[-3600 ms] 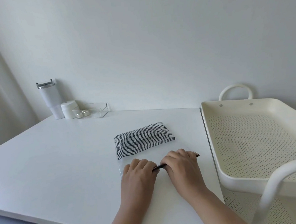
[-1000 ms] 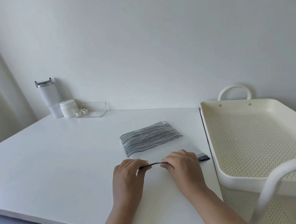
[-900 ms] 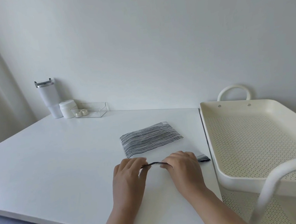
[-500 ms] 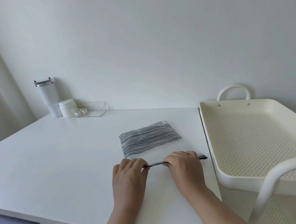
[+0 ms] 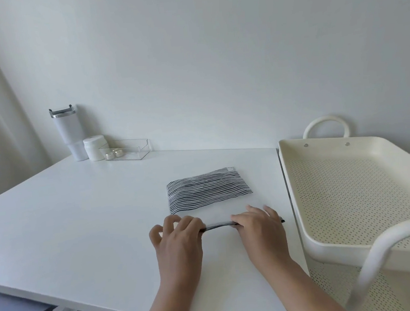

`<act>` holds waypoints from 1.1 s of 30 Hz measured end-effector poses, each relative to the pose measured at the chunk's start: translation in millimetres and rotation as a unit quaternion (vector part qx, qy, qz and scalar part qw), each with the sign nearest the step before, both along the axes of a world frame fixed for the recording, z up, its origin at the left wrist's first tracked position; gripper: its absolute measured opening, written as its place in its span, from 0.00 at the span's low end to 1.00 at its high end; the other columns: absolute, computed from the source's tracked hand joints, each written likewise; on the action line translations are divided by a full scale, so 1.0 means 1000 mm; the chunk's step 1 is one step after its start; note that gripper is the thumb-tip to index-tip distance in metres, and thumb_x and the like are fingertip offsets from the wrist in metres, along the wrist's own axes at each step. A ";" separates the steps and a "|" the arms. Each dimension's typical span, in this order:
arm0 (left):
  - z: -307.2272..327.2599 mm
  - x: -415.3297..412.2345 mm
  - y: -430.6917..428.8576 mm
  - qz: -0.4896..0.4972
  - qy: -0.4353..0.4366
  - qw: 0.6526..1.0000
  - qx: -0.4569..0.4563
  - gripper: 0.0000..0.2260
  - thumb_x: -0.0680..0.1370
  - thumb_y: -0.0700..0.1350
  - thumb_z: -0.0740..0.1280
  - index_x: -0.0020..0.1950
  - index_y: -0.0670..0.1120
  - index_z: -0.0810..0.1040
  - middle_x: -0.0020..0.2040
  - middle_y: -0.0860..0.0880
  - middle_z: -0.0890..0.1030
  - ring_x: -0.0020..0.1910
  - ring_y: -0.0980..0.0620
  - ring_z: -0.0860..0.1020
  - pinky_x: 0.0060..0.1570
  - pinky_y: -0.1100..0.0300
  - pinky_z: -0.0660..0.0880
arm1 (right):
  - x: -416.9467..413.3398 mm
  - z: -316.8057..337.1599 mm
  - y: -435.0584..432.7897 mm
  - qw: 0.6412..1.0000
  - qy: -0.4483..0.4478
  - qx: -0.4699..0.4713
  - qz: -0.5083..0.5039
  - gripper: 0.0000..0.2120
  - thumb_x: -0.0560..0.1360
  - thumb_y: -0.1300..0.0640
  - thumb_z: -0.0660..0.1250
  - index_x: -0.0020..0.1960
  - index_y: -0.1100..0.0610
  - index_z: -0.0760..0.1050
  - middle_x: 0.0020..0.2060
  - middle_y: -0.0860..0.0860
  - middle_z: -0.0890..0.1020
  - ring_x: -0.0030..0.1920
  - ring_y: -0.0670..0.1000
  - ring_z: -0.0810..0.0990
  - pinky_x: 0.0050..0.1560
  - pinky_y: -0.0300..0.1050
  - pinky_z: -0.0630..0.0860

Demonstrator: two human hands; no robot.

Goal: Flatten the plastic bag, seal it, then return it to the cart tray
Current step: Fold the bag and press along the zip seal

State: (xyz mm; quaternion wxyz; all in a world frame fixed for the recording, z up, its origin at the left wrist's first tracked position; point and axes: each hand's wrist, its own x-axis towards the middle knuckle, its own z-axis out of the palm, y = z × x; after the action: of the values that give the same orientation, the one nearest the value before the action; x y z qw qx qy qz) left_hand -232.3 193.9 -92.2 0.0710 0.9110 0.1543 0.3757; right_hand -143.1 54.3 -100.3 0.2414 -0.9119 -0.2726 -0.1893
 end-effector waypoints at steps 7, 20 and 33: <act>-0.001 0.000 -0.001 0.005 0.016 1.000 0.008 0.14 0.66 0.46 0.78 0.47 0.54 0.79 0.46 0.59 0.82 0.53 0.46 0.78 0.52 0.47 0.59 | -0.009 0.004 0.004 0.999 -0.020 -0.027 0.032 0.13 0.69 0.66 0.72 0.49 0.50 0.84 0.39 0.45 0.87 0.56 0.54 0.82 0.64 0.55 0.70; -0.003 0.002 0.006 0.032 0.005 0.997 -0.066 0.07 0.69 0.41 0.77 0.38 0.54 0.84 0.37 0.56 0.85 0.50 0.48 0.82 0.53 0.48 0.60 | -0.001 0.001 -0.010 0.997 0.039 -0.027 -0.060 0.08 0.79 0.57 0.63 0.51 0.49 0.79 0.53 0.43 0.85 0.68 0.50 0.72 0.72 0.52 0.55; -0.002 -0.013 0.042 0.023 0.008 0.994 -0.107 0.06 0.73 0.39 0.73 0.48 0.49 0.86 0.46 0.49 0.86 0.56 0.43 0.80 0.53 0.48 0.70 | 0.002 0.005 -0.019 0.991 0.068 0.013 -0.116 0.19 0.75 0.65 0.58 0.61 0.50 0.76 0.48 0.51 0.83 0.50 0.56 0.79 0.49 0.46 0.70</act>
State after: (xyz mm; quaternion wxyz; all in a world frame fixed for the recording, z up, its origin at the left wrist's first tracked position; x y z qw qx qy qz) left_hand -245.7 236.4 -93.9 0.1578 0.8974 0.2153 0.3513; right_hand -141.2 35.8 -95.7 0.2479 -0.9448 -0.1451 -0.1573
